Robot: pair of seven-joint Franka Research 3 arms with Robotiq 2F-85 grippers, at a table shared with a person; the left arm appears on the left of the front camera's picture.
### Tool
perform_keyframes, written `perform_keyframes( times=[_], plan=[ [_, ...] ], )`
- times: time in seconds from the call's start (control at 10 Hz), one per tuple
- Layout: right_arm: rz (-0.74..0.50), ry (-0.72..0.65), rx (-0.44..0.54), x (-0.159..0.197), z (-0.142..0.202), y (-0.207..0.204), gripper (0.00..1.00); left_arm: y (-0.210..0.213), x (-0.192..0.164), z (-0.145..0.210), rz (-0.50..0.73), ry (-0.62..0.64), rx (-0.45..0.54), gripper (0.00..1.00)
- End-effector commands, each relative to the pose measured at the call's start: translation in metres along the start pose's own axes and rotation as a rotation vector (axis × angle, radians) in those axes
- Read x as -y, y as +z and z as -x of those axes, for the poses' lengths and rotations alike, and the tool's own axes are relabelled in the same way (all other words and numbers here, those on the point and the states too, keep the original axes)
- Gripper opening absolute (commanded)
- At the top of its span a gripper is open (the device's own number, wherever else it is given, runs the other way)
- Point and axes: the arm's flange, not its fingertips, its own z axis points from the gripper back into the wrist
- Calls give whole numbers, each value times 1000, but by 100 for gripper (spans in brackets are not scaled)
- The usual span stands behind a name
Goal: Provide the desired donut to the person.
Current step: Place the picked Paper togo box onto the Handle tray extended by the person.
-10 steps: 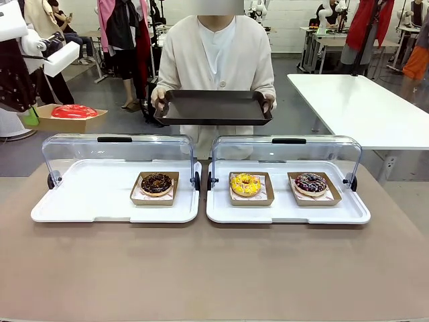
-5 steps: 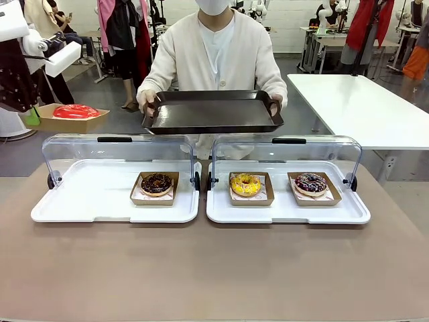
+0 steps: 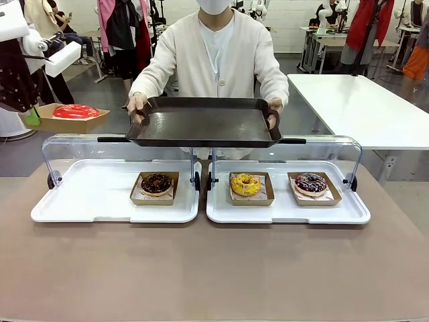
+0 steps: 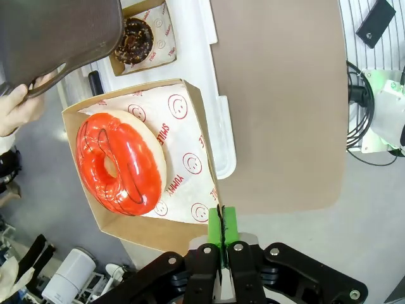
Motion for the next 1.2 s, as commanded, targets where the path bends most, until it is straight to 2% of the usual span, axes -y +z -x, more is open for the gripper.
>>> perform_keyframes(
  times=[0.0, 0.4, 0.6, 0.7, 0.9, 1.1],
  plan=[
    [-7, 9, 12, -1, 0, 1, 100, 2, 1, 0, -8, 7, -12, 0],
    [-7, 9, 12, -1, 0, 1, 100, 0, 0, 0, 0, 0, 0, 1],
    [-7, 9, 12, -1, 0, 1, 100, 21, 4, -25, -71, 19, 26, 1],
    [-7, 9, 12, -1, 0, 1, 100, 33, -12, -34, -83, -22, 40, 1],
    [-7, 9, 12, -1, 0, 1, 100, 60, -18, -74, -162, -37, 38, 1],
    [-7, 9, 12, -1, 0, 1, 100, 71, -52, -113, -172, -95, 15, 1]
  ],
)
